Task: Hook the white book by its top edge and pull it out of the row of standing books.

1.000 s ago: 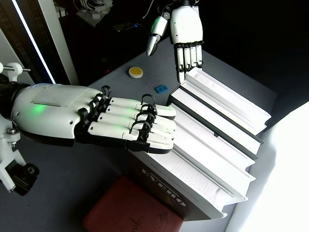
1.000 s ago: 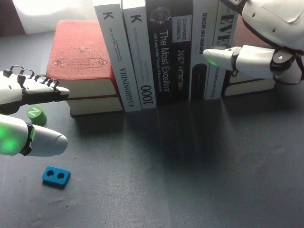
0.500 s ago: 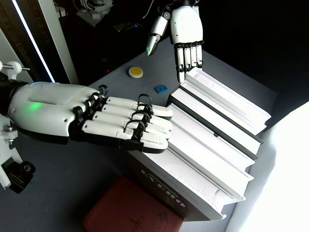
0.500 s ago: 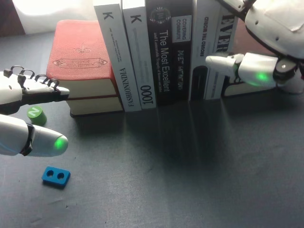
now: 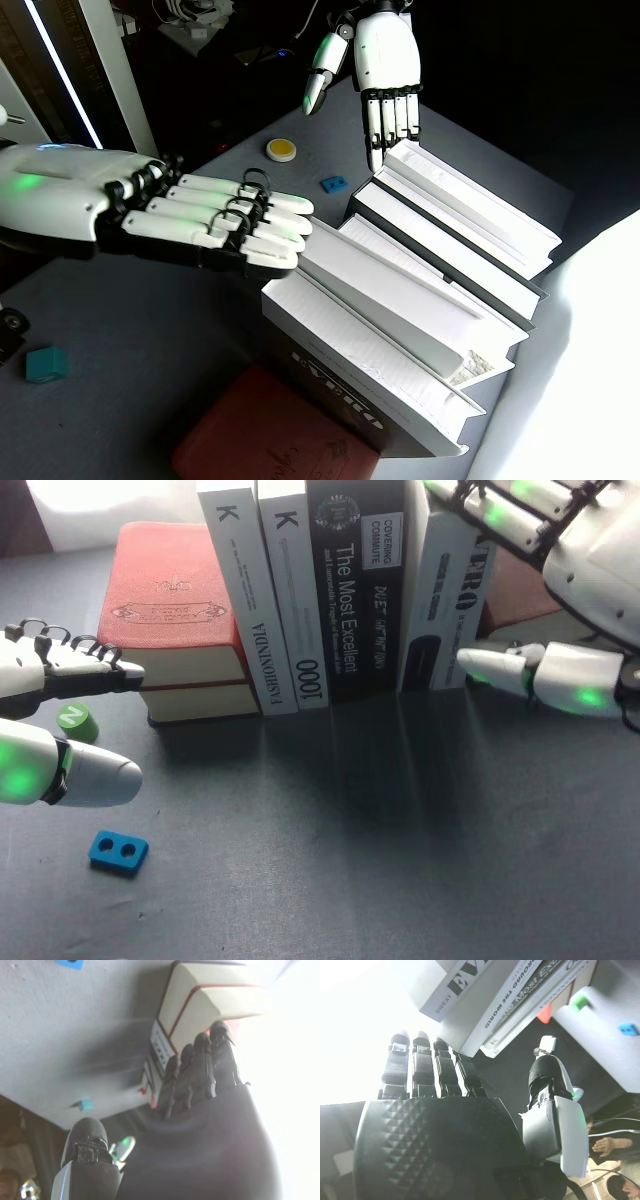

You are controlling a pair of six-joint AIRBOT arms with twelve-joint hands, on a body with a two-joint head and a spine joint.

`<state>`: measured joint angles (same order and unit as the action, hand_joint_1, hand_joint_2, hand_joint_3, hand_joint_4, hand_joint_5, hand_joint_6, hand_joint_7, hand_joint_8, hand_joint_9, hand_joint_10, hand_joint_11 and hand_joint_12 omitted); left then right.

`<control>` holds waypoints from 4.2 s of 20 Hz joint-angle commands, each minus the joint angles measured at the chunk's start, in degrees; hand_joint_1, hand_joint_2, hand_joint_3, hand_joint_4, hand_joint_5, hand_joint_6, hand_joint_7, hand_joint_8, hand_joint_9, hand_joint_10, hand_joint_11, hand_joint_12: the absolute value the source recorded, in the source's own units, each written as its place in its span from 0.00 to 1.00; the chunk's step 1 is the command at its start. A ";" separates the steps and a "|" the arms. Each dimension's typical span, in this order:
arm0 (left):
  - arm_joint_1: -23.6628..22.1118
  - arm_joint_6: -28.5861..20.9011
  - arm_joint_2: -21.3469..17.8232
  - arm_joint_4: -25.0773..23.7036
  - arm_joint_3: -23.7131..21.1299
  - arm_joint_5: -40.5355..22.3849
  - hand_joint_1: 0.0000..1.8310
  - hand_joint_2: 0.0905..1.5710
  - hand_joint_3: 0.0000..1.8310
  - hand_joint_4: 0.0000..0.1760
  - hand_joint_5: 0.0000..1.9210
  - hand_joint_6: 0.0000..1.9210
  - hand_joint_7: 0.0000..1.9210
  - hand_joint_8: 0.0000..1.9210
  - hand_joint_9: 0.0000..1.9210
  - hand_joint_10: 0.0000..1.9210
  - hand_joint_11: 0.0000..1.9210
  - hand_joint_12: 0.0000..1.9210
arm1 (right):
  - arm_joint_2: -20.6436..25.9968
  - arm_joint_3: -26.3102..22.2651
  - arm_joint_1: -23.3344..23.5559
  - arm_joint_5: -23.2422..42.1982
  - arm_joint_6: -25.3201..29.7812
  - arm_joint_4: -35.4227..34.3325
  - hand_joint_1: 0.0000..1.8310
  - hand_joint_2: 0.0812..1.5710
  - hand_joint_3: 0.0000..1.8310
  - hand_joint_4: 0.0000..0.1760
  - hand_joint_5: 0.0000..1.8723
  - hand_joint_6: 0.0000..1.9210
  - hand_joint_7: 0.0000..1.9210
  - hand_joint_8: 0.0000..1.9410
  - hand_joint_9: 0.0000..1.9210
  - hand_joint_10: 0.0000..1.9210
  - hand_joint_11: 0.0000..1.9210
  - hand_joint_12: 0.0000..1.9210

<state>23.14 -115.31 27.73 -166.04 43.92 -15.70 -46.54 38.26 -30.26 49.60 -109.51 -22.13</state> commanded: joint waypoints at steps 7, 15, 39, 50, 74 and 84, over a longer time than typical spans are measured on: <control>-0.54 0.08 0.02 -0.02 0.19 4.95 0.00 0.72 0.01 0.00 0.02 0.01 0.01 0.00 0.00 0.00 0.01 0.00 | 3.09 -5.15 -1.42 4.41 -5.23 1.41 0.00 0.76 0.00 0.00 0.00 0.00 0.00 0.00 0.00 0.00 0.00 0.00; -0.54 0.08 -0.01 -0.02 0.07 4.95 0.00 0.73 0.01 0.00 0.01 0.00 0.00 0.00 0.00 0.00 0.00 0.00 | 5.22 -9.30 -2.98 4.14 -9.44 1.21 0.00 0.75 0.00 0.00 0.00 0.00 0.00 0.00 0.00 0.00 0.00 0.00; -0.49 0.10 0.01 -0.03 -0.18 4.90 0.00 0.73 0.00 0.00 0.02 0.00 0.01 0.00 0.00 0.00 0.00 0.00 | 7.66 -14.30 -4.29 -0.19 -21.96 -12.95 0.00 0.77 0.00 0.00 0.00 0.00 0.00 0.00 0.00 0.00 0.00 0.00; -0.50 0.10 0.01 -0.02 0.02 4.95 0.00 0.73 0.00 0.00 0.00 0.00 0.00 0.00 0.00 0.00 0.00 0.00 | 10.77 -18.26 -7.64 0.36 -22.17 -13.04 0.00 0.77 0.00 0.00 0.00 0.00 0.00 0.00 0.00 0.00 0.00 0.00; -0.48 0.10 0.03 -0.04 -0.08 4.97 0.00 0.73 0.00 0.00 0.01 0.00 0.00 0.00 0.00 0.00 0.00 0.00 | 4.65 -13.98 -12.34 -4.05 -27.89 -18.92 0.00 0.78 0.00 0.00 0.00 0.00 0.00 0.00 0.00 0.00 0.00 0.00; -0.44 0.10 0.02 -0.05 -0.05 5.05 0.00 0.73 0.00 0.00 0.01 0.00 0.00 0.00 0.00 0.00 0.00 0.00 | 10.48 -22.26 -10.47 -6.45 -24.49 -18.79 0.00 0.78 0.00 0.00 0.00 0.00 0.00 0.00 0.00 0.00 0.00 0.00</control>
<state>23.16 -115.31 27.73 -166.08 43.75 -15.70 -35.64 15.68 -41.28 39.51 -134.26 -43.31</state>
